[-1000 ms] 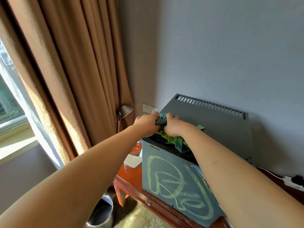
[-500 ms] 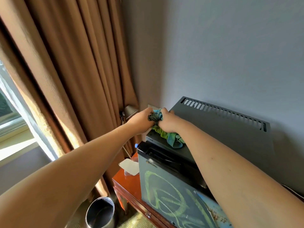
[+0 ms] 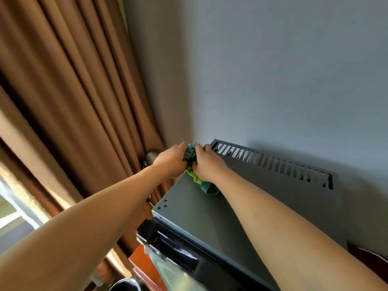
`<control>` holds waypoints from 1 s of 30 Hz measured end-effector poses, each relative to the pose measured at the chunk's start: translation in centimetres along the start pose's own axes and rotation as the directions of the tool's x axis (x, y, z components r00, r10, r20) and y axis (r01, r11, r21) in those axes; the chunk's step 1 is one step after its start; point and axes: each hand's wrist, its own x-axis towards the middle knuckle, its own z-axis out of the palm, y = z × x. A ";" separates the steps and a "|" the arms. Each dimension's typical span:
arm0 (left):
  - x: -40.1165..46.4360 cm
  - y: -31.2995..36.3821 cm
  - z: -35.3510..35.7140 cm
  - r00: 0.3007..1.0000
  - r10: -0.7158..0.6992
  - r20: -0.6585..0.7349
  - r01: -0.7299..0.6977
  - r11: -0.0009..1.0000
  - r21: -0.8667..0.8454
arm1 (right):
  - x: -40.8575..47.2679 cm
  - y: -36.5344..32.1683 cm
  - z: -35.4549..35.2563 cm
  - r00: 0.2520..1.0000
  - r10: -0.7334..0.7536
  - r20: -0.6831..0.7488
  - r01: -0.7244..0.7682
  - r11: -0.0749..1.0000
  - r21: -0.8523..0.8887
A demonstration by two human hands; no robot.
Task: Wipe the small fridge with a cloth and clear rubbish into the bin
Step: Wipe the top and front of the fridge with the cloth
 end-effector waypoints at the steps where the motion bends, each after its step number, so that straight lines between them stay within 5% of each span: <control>1: 0.7 0.3 0.0 1.000 0.017 -0.018 -0.017 1.000 0.026 | 0.2 0.7 0.1 0.997 -0.033 -0.065 0.032 0.999 -0.019; 5: 3.5 1.6 0.1 0.997 0.063 -0.054 -0.061 0.997 0.043 | 1.3 3.5 -0.1 0.972 -0.100 -0.212 0.089 0.994 -0.062; 10: 6.7 1.8 0.6 0.997 0.083 -0.006 -0.082 0.996 0.023 | 3.1 5.2 -0.1 0.970 -0.090 -0.228 0.074 0.994 -0.077; 30: 14.3 2.1 0.3 0.970 0.145 0.195 -0.138 0.989 -0.050 | 9.3 8.4 -1.8 0.971 0.206 0.122 -0.227 0.955 0.191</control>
